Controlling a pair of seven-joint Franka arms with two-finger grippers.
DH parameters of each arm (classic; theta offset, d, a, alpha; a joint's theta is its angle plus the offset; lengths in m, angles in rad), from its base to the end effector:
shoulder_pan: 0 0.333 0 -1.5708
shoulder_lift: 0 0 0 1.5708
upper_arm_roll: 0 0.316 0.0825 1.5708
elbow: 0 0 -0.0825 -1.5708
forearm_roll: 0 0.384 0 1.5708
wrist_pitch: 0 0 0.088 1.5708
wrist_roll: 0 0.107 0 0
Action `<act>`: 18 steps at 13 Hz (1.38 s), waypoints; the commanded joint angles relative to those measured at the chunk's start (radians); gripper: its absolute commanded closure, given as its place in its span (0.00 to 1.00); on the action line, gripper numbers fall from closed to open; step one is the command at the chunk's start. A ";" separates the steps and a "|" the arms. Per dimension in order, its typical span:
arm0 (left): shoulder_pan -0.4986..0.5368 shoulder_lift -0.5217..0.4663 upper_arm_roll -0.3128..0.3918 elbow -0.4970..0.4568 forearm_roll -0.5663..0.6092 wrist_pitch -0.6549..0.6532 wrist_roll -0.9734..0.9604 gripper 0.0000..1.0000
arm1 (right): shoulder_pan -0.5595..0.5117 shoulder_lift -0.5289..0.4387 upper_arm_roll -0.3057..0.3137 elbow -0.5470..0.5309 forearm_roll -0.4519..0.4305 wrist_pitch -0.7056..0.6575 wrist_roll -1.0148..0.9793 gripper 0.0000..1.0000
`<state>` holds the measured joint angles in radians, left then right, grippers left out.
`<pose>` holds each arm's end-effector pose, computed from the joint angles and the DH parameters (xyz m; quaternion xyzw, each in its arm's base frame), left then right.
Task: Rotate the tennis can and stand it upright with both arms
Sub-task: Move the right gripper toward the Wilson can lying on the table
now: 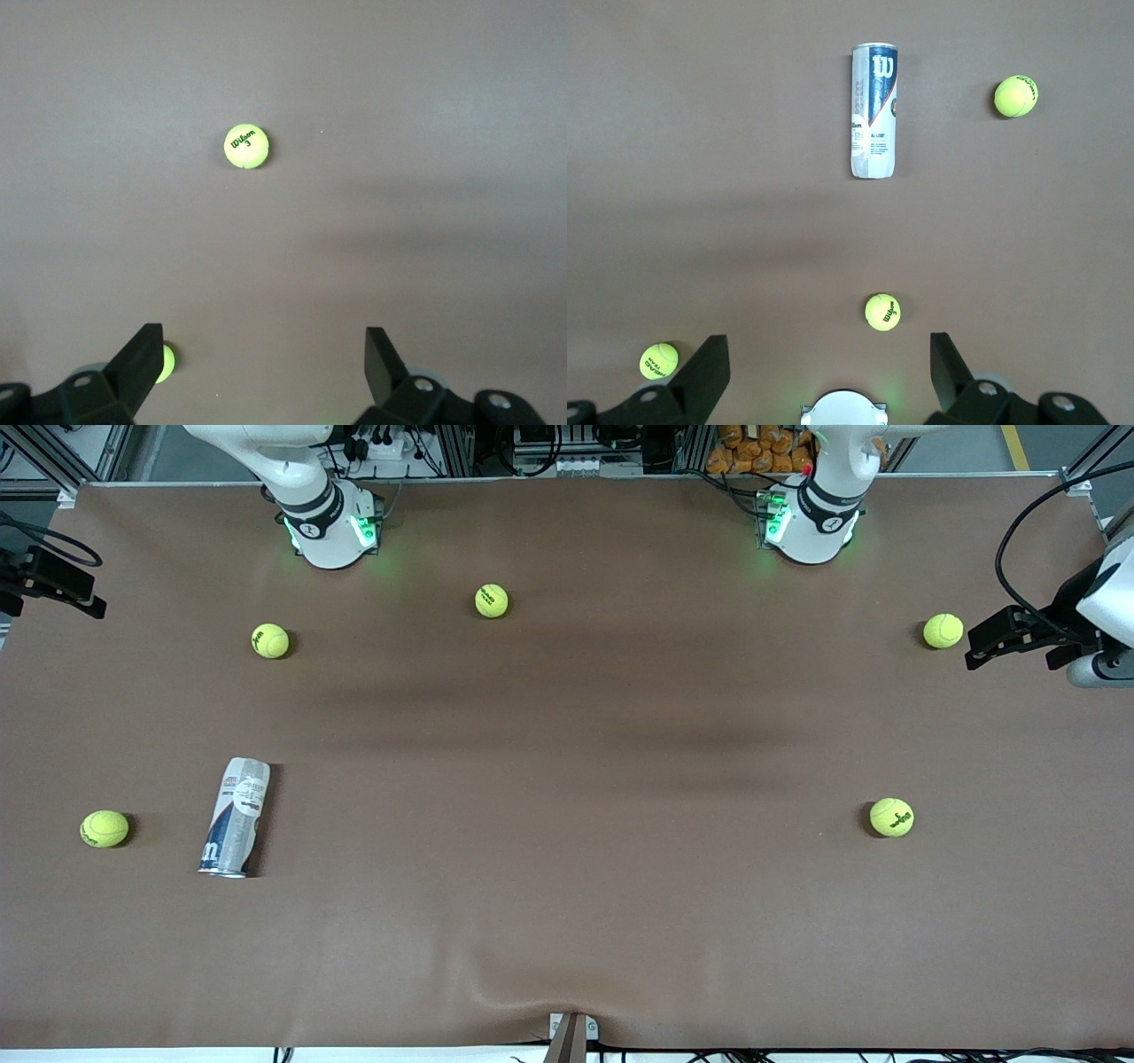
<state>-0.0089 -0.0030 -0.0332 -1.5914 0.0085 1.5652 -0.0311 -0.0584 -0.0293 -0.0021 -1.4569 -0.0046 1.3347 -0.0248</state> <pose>0.5520 -0.0224 0.6160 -0.9999 0.0055 0.0114 0.0047 0.5182 -0.0320 0.6730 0.9988 -0.0183 -0.0465 0.0002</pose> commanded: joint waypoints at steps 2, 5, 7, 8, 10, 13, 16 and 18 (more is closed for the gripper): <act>0.000 0.006 -0.002 0.019 0.005 -0.017 0.017 0.00 | -0.011 -0.015 -0.002 -0.003 -0.011 0.003 0.005 0.00; 0.006 0.009 -0.002 0.021 0.002 -0.017 0.016 0.00 | -0.011 -0.015 -0.001 -0.003 -0.005 0.003 0.005 0.00; 0.009 0.011 -0.002 0.022 0.002 -0.017 0.014 0.00 | -0.009 -0.011 0.001 -0.005 -0.006 0.020 0.005 0.00; 0.009 0.011 -0.002 0.022 0.001 -0.017 0.016 0.00 | -0.011 -0.005 -0.001 -0.007 -0.012 0.026 0.005 0.00; 0.009 0.012 -0.002 0.021 0.001 -0.017 0.014 0.00 | -0.014 0.037 -0.001 -0.014 -0.015 0.056 0.003 0.00; 0.010 0.012 -0.002 0.019 -0.001 -0.017 0.014 0.00 | -0.012 0.190 -0.001 -0.014 -0.015 0.156 0.003 0.00; 0.009 0.012 -0.001 0.019 0.001 -0.017 0.014 0.00 | -0.015 0.346 -0.001 -0.016 -0.014 0.282 -0.015 0.00; 0.009 0.012 -0.001 0.021 0.001 -0.017 0.014 0.00 | -0.018 0.448 -0.001 -0.017 -0.017 0.369 -0.081 0.00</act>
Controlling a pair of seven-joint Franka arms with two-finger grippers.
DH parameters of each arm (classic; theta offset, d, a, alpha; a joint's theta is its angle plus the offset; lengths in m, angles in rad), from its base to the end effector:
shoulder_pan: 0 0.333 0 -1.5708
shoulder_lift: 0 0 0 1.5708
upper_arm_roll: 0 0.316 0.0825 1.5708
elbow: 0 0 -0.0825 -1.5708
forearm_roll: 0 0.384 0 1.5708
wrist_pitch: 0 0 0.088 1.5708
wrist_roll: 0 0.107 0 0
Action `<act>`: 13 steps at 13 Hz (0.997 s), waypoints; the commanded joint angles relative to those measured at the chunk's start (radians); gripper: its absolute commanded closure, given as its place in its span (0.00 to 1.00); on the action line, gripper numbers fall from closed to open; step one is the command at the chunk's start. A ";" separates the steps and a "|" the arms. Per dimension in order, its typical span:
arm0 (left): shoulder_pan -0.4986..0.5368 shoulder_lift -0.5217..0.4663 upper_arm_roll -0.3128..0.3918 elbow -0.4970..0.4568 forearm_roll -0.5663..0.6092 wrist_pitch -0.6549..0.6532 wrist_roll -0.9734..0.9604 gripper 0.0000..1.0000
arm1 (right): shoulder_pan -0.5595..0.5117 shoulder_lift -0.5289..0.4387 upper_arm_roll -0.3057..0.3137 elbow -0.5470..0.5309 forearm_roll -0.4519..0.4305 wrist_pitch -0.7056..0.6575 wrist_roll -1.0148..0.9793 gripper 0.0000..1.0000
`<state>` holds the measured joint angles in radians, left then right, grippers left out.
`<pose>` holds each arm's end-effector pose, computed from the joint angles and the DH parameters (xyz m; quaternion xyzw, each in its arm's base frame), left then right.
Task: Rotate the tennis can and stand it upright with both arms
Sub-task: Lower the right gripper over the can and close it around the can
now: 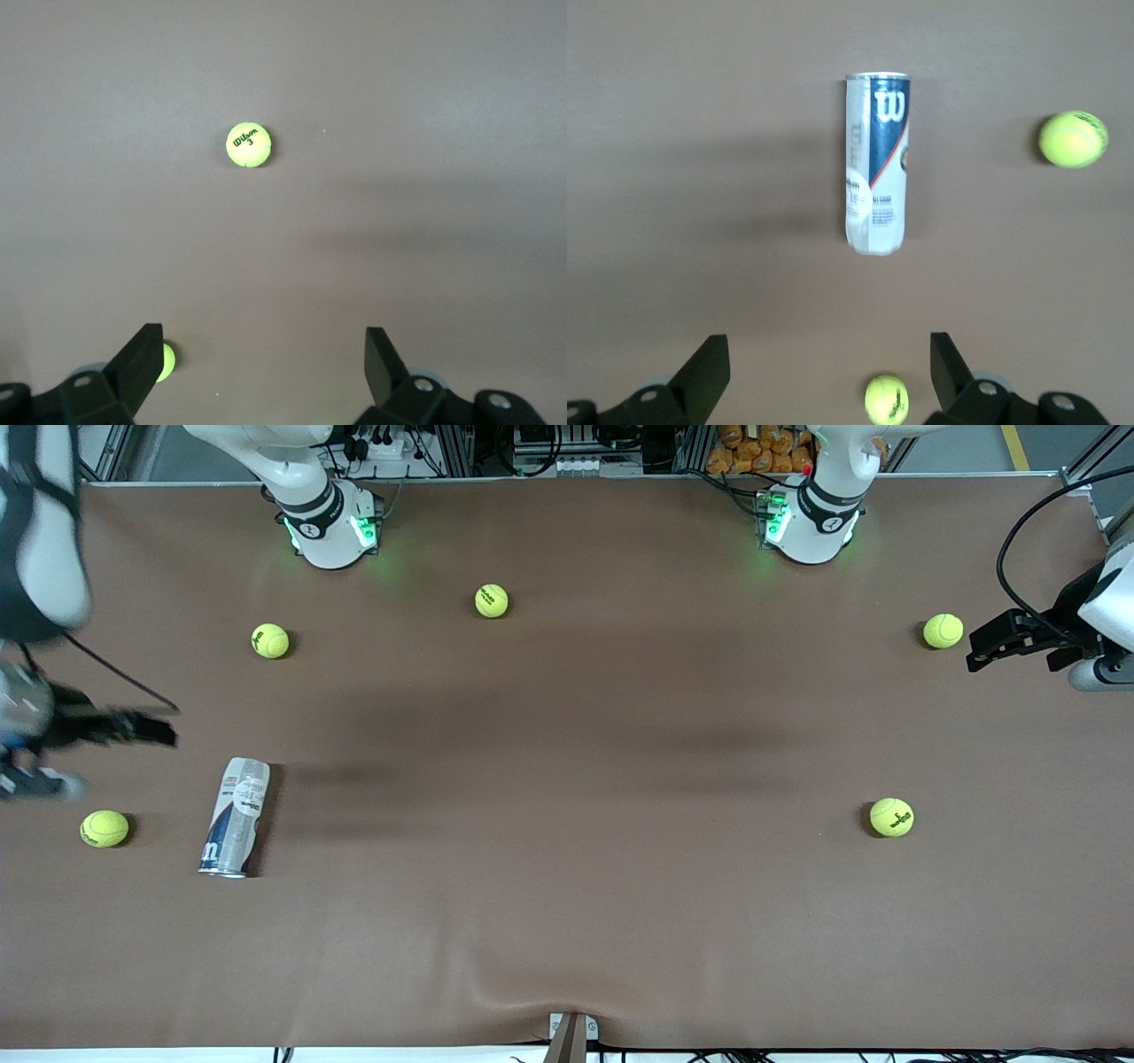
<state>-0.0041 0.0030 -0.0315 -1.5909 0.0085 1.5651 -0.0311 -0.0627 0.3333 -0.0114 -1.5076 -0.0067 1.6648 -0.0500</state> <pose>0.5538 -0.0188 0.6129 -0.9999 0.0023 0.0143 0.0047 0.6396 -0.0473 0.4609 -0.9961 0.0112 0.0881 0.0003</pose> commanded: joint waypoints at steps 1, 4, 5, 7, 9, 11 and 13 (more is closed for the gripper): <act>0.006 0.006 -0.002 0.019 -0.001 -0.017 0.014 0.00 | -0.026 0.143 0.007 0.032 -0.016 0.102 -0.098 0.00; 0.007 0.006 -0.001 0.019 0.001 -0.017 0.016 0.00 | -0.074 0.281 0.008 0.030 -0.013 0.246 -0.180 0.00; 0.007 0.006 -0.001 0.020 0.001 -0.017 0.016 0.00 | -0.077 0.308 0.008 0.029 -0.012 0.263 -0.186 0.00; 0.006 0.006 -0.002 0.019 -0.001 -0.017 0.016 0.00 | -0.074 0.338 0.008 0.000 -0.012 0.285 -0.188 0.00; 0.007 0.006 -0.001 0.019 -0.001 -0.017 0.016 0.00 | -0.072 0.354 0.008 -0.063 -0.012 0.363 -0.186 0.00; 0.007 0.006 -0.001 0.020 -0.001 -0.017 0.016 0.00 | -0.077 0.354 0.008 -0.140 -0.012 0.470 -0.186 0.00; 0.007 0.006 -0.001 0.019 -0.001 -0.017 0.016 0.00 | -0.077 0.355 0.008 -0.174 -0.012 0.498 -0.186 0.00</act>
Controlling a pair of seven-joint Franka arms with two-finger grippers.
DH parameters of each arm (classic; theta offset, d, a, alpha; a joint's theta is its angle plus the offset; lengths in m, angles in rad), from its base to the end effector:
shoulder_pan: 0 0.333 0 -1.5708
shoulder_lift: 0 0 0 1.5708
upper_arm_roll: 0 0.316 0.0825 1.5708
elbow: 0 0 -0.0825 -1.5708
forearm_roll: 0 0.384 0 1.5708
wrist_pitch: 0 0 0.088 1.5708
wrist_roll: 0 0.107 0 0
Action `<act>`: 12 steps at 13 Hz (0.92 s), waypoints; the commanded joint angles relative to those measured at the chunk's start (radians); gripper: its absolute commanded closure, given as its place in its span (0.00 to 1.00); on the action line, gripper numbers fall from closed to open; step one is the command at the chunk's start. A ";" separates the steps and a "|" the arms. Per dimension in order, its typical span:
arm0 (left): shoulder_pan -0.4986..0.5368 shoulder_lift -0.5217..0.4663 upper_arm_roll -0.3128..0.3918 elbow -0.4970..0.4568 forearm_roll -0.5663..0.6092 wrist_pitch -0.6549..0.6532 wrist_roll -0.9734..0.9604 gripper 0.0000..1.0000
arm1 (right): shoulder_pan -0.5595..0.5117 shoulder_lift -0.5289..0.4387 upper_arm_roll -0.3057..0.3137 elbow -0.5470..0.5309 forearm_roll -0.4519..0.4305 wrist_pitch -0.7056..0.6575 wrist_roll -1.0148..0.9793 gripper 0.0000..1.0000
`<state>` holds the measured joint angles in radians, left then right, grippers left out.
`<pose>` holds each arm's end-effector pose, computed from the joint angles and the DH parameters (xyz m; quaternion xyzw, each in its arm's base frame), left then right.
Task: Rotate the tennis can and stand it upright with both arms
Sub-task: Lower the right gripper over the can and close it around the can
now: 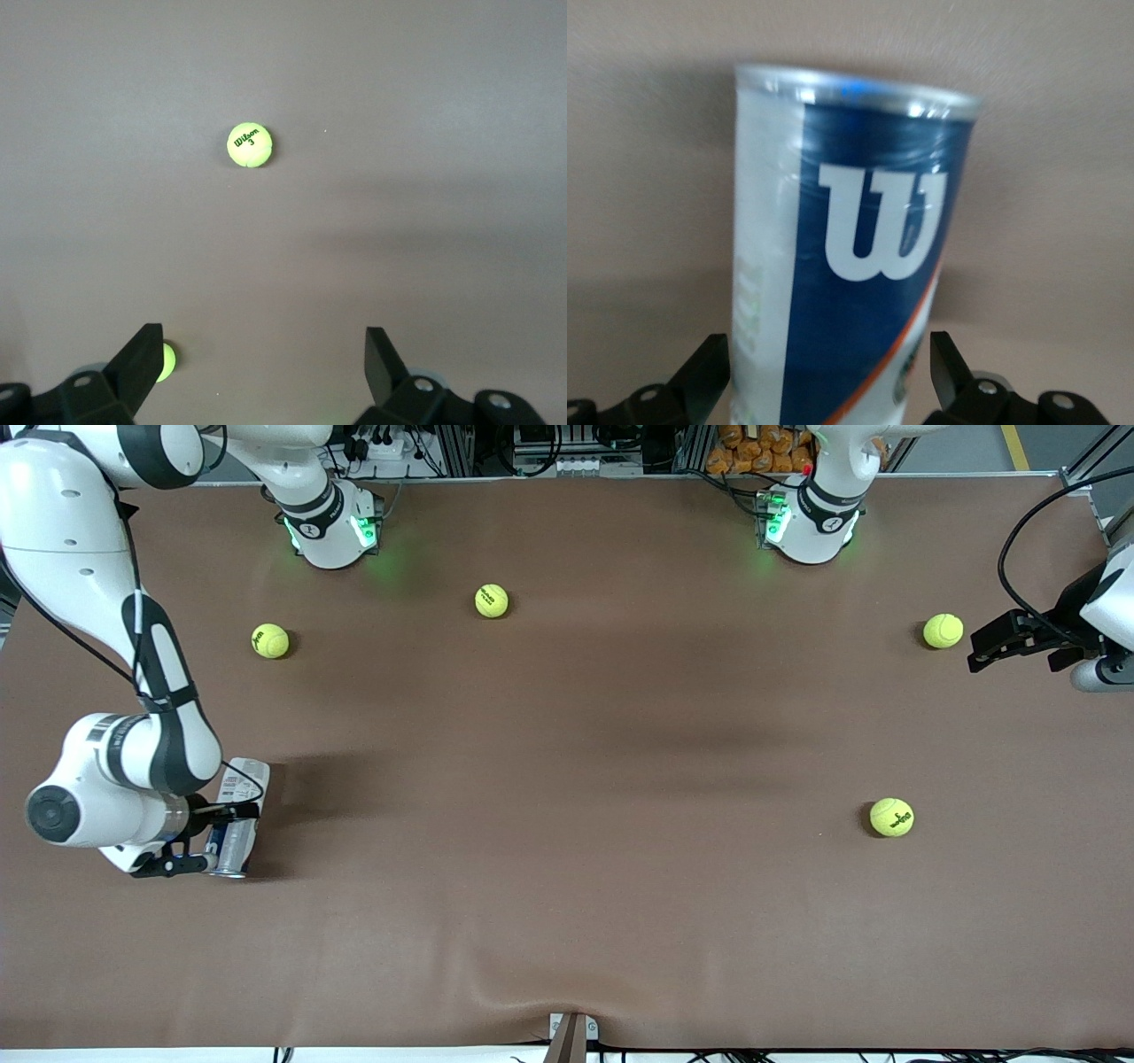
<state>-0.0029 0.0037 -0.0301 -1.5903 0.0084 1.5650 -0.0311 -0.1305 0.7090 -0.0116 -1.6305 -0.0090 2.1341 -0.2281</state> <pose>0.5541 -0.0174 0.6128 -0.9999 0.0010 0.0144 0.0046 0.6594 -0.0940 0.1888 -0.9936 -0.0465 0.1021 0.0116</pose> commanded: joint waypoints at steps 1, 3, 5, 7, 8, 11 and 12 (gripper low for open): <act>0.006 0.005 -0.002 0.018 -0.001 -0.017 0.016 0.00 | -0.009 -0.017 0.009 -0.054 -0.008 0.023 -0.008 0.00; 0.006 0.005 -0.002 0.018 -0.001 -0.017 0.016 0.00 | -0.011 -0.008 0.009 -0.054 -0.009 0.017 -0.008 0.00; 0.006 0.005 -0.002 0.018 0.001 -0.017 0.016 0.00 | -0.011 -0.008 0.009 -0.052 -0.009 0.017 -0.010 0.00; 0.006 0.005 -0.002 0.019 -0.001 -0.017 0.017 0.00 | -0.006 -0.011 0.009 -0.046 -0.009 0.017 -0.016 0.15; 0.004 0.005 -0.002 0.018 0.001 -0.017 0.016 0.00 | -0.003 -0.014 0.010 -0.043 -0.009 0.015 -0.034 0.22; 0.003 0.005 -0.002 0.016 0.001 -0.017 0.016 0.00 | 0.011 -0.022 0.013 0.007 -0.009 -0.022 -0.091 0.24; 0.003 0.005 -0.002 0.018 -0.001 -0.017 0.017 0.00 | 0.022 -0.022 0.015 0.046 -0.009 -0.061 -0.114 0.24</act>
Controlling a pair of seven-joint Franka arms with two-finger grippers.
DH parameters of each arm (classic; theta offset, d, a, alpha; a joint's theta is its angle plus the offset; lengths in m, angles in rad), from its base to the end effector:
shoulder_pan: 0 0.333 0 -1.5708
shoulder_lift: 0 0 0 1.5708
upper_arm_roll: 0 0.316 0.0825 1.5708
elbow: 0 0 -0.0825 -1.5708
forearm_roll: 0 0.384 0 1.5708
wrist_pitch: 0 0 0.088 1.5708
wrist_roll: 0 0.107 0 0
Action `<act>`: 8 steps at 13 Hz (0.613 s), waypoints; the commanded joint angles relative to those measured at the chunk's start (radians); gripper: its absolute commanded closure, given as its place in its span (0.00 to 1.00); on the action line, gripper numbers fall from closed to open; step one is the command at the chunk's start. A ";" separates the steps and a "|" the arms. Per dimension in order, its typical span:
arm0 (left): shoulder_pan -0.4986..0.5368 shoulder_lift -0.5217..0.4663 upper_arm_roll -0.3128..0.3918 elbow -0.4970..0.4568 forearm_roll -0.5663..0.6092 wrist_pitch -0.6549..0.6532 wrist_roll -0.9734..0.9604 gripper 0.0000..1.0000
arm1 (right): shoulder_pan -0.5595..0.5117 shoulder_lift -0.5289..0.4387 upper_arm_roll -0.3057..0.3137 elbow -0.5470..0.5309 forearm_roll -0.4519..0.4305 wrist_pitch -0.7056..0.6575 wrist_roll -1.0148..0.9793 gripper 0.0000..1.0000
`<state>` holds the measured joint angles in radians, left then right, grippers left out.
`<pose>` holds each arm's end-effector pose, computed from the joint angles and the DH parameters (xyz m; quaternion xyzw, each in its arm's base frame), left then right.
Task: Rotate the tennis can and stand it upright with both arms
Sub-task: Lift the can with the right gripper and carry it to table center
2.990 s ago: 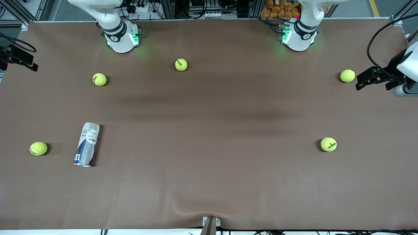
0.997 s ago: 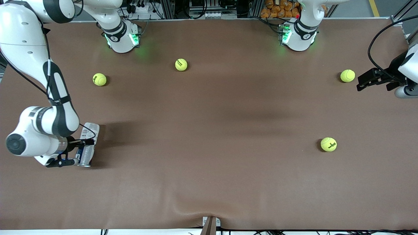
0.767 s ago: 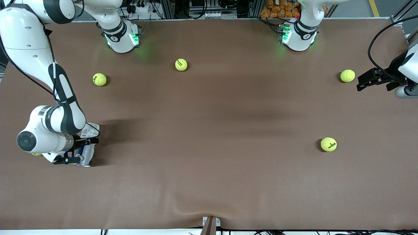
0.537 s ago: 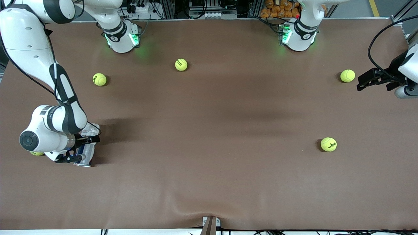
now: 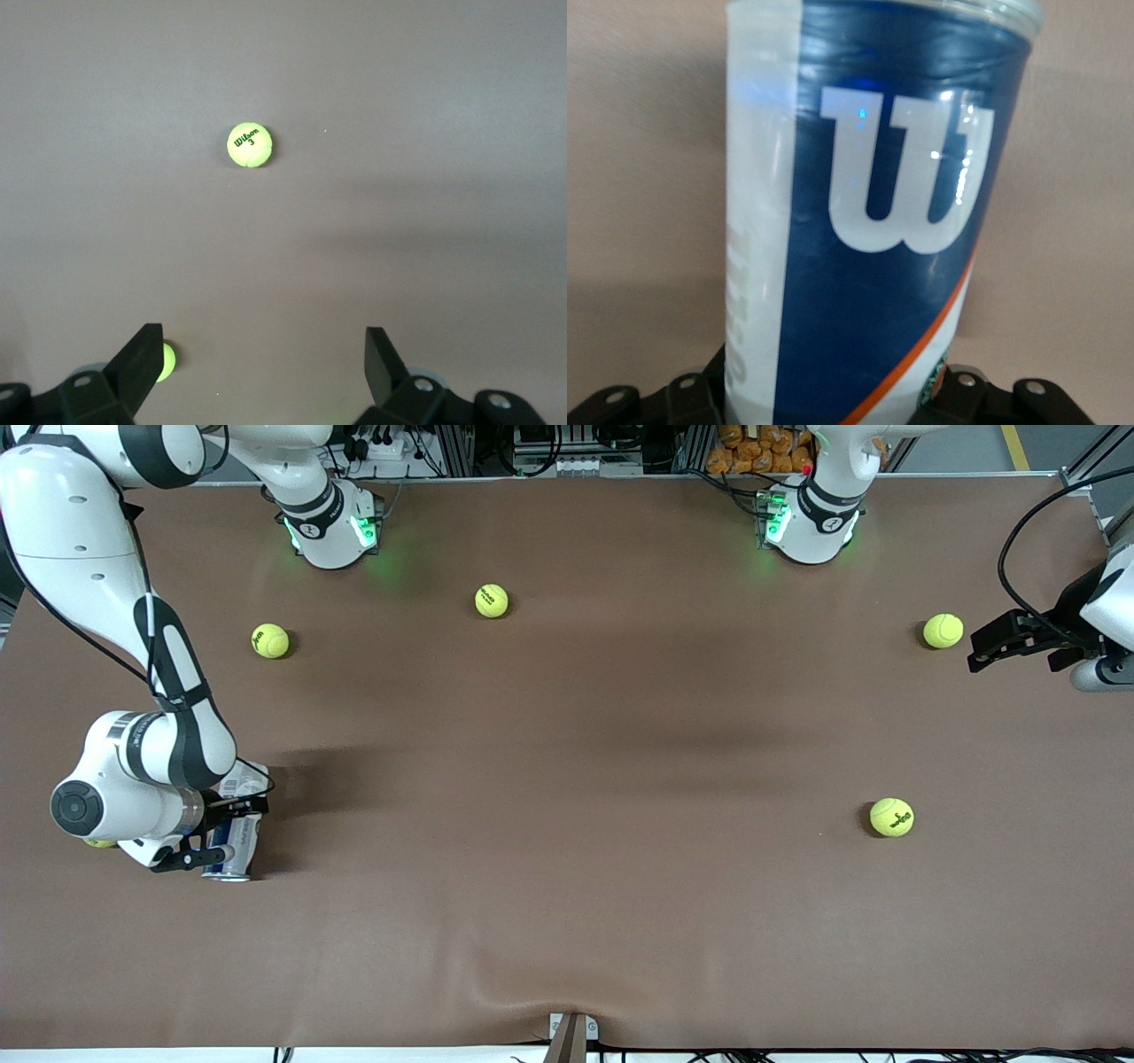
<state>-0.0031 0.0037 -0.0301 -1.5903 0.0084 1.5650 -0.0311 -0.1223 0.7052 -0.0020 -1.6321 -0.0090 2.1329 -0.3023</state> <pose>0.5541 -0.0175 0.6128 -0.9999 0.0011 0.0144 0.0046 0.6608 -0.0828 0.1906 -0.9906 -0.0913 0.1006 0.0175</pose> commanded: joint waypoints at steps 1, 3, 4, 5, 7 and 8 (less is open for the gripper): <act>0.003 0.005 -0.002 0.018 -0.001 -0.017 0.016 0.00 | 0.030 -0.018 0.005 0.084 -0.009 -0.092 -0.070 0.24; 0.006 0.005 -0.002 0.018 -0.001 -0.017 0.017 0.00 | 0.084 -0.021 0.007 0.121 -0.008 -0.111 -0.153 0.24; 0.005 0.005 -0.002 0.018 -0.002 -0.017 0.017 0.00 | 0.120 -0.024 0.007 0.126 -0.008 -0.111 -0.226 0.24; 0.005 0.005 -0.002 0.016 -0.002 -0.017 0.017 0.00 | 0.156 -0.030 0.007 0.126 -0.006 -0.111 -0.297 0.24; 0.003 0.005 -0.002 0.016 -0.002 -0.017 0.017 0.00 | 0.217 -0.029 0.034 0.126 0.001 -0.105 -0.426 0.24; 0.006 0.005 -0.002 0.016 -0.002 -0.017 0.017 0.00 | 0.236 -0.029 0.063 0.126 0.001 -0.097 -0.484 0.23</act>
<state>-0.0031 0.0037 -0.0302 -1.5902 0.0084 1.5649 -0.0311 0.0776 0.6869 0.0289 -1.5036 -0.0072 2.0343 -0.6743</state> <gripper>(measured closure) 0.000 0.233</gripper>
